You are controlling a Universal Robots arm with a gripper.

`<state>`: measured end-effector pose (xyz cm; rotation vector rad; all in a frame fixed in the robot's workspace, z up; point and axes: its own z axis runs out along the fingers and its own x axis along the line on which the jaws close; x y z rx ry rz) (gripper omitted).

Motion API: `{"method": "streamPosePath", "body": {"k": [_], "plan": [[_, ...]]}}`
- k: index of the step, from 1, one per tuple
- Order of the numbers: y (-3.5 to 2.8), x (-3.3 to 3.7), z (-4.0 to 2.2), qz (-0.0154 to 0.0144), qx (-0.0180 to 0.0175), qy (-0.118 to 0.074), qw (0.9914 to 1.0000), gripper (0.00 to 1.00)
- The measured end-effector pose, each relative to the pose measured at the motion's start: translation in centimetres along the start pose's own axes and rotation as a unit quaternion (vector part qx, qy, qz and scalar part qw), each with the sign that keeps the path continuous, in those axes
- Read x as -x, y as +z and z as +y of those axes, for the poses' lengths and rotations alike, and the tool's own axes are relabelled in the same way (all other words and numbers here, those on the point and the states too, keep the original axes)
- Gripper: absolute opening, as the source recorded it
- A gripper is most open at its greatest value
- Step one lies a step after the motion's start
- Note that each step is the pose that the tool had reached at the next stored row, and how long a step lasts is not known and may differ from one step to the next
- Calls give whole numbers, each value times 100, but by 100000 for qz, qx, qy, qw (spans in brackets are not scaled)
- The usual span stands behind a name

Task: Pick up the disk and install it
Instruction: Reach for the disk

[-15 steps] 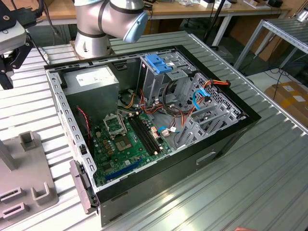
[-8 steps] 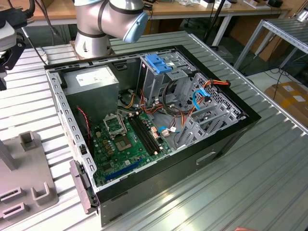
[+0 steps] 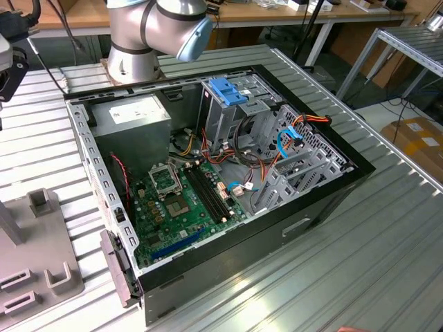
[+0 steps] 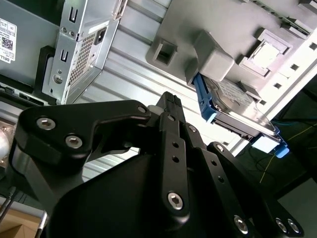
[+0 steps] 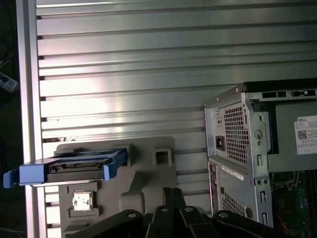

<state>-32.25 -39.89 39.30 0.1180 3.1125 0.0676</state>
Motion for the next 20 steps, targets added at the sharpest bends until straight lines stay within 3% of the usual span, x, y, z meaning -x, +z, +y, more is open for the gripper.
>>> {"method": "streamPosePath", "body": {"k": [11,20], "plan": [[-3,-122,-9,0,1,-1,100000,11],[-7,-269,-20,0,-1,1,100000,11]]}}
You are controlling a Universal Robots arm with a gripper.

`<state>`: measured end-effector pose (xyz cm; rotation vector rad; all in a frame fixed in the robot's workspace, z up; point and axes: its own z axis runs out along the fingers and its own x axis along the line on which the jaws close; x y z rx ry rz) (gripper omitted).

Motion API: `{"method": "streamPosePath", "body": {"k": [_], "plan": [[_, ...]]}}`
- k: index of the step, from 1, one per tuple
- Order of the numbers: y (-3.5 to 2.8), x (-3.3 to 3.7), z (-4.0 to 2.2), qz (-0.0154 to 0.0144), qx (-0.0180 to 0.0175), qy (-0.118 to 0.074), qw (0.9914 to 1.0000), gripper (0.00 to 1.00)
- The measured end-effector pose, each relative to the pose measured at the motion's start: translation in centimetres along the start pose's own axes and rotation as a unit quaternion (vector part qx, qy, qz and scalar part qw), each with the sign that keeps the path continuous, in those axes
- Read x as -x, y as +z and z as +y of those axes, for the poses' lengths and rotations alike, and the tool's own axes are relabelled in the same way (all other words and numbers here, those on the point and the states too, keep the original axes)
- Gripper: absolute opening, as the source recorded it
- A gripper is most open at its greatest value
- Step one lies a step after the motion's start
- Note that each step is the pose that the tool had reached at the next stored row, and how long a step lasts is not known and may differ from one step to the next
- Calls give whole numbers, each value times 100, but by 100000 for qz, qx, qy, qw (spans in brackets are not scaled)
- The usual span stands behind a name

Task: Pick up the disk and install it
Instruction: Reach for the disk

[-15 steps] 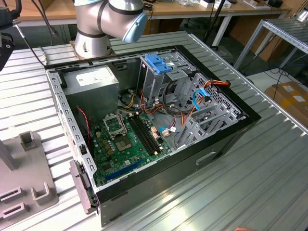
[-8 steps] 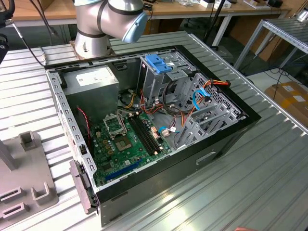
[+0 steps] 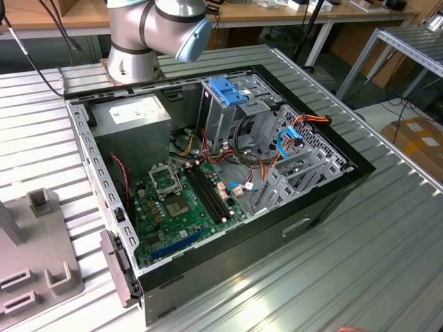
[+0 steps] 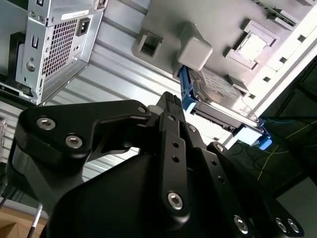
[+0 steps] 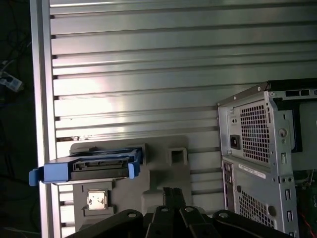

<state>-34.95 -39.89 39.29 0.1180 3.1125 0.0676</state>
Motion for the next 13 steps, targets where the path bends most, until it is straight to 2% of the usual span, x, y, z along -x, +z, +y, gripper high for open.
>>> {"method": "streamPosePath", "body": {"k": [2,8,13], "plan": [[-1,-68,-5,1,1,-4,100000,11],[-3,-177,-13,-1,2,1,100000,11],[-4,-196,-15,0,1,-1,100000,11]]}}
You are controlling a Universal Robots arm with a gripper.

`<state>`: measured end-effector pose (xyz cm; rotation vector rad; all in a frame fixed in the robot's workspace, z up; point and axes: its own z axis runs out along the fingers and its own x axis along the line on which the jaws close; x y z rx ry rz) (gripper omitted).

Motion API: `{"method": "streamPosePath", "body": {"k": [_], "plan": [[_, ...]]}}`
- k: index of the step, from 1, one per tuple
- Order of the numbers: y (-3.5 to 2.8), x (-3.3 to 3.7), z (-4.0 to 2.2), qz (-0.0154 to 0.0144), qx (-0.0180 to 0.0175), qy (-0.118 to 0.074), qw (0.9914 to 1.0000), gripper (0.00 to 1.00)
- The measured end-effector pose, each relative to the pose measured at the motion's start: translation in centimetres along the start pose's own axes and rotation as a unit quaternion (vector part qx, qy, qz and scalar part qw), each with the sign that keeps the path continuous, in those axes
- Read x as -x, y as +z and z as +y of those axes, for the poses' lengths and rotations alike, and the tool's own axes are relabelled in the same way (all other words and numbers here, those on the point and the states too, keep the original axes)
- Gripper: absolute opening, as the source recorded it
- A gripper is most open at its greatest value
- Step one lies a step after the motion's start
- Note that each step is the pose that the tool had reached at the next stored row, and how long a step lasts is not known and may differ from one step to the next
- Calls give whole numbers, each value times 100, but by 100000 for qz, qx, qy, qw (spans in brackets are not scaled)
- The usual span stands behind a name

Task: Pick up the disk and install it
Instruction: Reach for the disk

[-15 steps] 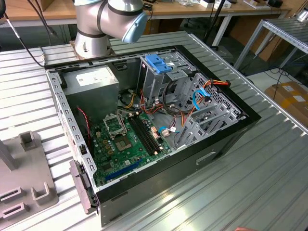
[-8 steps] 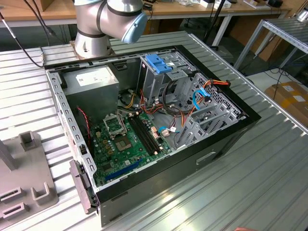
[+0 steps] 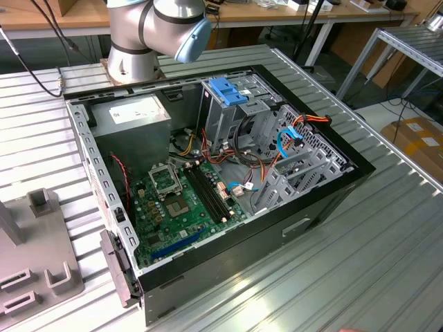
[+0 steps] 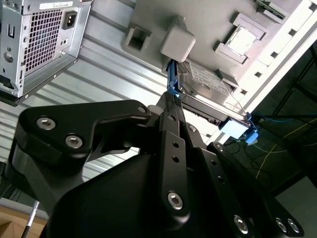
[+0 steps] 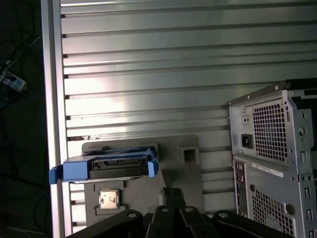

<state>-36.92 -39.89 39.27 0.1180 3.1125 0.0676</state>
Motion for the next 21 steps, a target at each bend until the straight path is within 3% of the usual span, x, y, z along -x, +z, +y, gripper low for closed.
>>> {"method": "streamPosePath", "body": {"k": [9,21], "plan": [[0,-6,-1,-1,1,1,100000,11],[-3,-97,-7,1,-1,4,100000,11]]}}
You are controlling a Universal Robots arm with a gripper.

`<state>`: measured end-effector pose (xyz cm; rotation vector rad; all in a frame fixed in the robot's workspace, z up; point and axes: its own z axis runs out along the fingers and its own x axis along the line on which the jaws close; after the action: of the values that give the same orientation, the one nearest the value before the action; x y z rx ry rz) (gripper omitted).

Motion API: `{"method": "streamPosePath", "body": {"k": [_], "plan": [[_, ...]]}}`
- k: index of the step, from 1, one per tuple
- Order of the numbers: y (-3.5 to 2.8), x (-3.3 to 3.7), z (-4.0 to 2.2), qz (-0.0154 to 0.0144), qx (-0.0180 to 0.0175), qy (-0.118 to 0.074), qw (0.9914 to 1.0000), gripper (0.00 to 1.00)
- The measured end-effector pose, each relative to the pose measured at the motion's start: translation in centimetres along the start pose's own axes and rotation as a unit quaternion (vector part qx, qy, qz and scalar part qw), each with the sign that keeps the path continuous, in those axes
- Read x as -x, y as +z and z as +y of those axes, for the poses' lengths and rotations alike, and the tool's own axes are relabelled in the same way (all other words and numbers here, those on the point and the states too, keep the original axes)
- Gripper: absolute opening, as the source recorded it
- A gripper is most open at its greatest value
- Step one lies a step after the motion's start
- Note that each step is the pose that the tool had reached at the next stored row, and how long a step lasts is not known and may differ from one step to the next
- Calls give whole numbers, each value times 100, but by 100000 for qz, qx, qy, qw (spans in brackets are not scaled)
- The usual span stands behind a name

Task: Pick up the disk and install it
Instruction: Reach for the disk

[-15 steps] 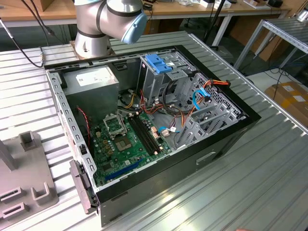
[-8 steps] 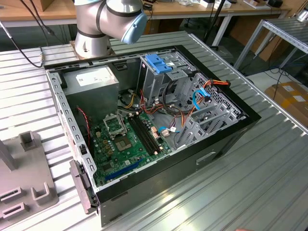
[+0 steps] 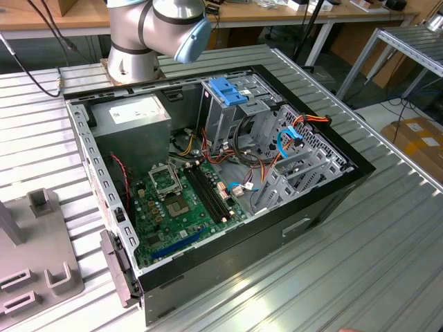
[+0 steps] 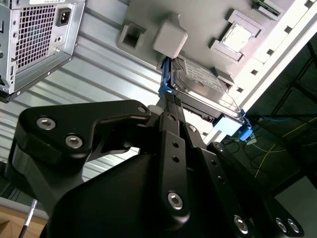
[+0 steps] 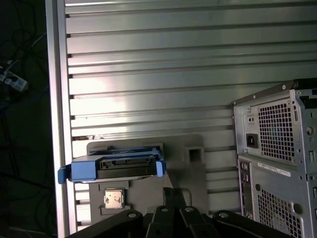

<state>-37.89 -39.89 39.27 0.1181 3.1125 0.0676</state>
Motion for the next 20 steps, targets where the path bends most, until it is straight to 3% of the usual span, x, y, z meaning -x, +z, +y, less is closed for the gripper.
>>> {"method": "streamPosePath", "body": {"k": [3,14,20], "plan": [[-1,-35,-3,2,-1,-4,100000,11],[-9,-371,-28,-2,2,-9,100000,11],[-12,-483,-37,-4,2,-5,100000,11]]}}
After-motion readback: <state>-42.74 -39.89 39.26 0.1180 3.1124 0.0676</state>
